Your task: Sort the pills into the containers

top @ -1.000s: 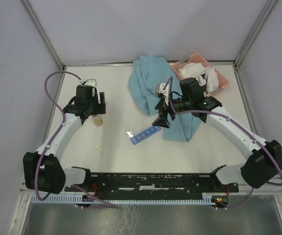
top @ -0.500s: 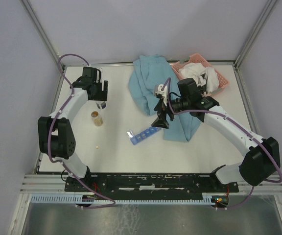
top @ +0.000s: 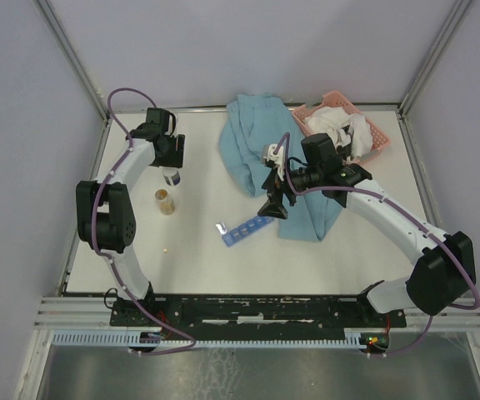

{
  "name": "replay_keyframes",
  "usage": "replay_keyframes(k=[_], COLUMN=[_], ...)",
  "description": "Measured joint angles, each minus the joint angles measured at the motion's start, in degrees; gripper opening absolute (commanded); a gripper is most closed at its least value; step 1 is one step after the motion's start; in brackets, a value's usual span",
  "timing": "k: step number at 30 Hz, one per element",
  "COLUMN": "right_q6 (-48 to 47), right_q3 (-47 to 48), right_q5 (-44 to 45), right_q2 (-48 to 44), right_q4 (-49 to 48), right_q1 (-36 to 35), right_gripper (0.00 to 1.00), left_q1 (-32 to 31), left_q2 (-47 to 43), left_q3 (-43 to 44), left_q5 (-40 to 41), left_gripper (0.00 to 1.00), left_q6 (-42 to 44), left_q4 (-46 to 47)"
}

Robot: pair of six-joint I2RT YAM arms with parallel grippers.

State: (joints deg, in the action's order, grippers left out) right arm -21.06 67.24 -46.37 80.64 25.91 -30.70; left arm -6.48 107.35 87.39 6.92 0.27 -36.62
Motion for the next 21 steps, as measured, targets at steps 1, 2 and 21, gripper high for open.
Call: replay_keyframes(k=[1,2,21], right_q6=[0.0,0.0,0.0], right_q3=[0.0,0.0,0.0], right_q5=[0.0,0.0,-0.1], right_q2=[0.0,0.0,0.1], right_q4=[0.0,0.0,0.0], right_q1=[0.0,0.0,0.1], right_gripper=[0.95,0.95,0.95], left_q1=[0.0,0.1,1.2], left_q2=[0.4,0.7,2.8], left_q3=[0.4,0.6,0.9], left_q5=[0.0,0.0,-2.2], left_gripper=[0.65,0.64,0.47], left_q6=[0.0,0.0,0.0], left_q4=[0.0,0.0,-1.0])
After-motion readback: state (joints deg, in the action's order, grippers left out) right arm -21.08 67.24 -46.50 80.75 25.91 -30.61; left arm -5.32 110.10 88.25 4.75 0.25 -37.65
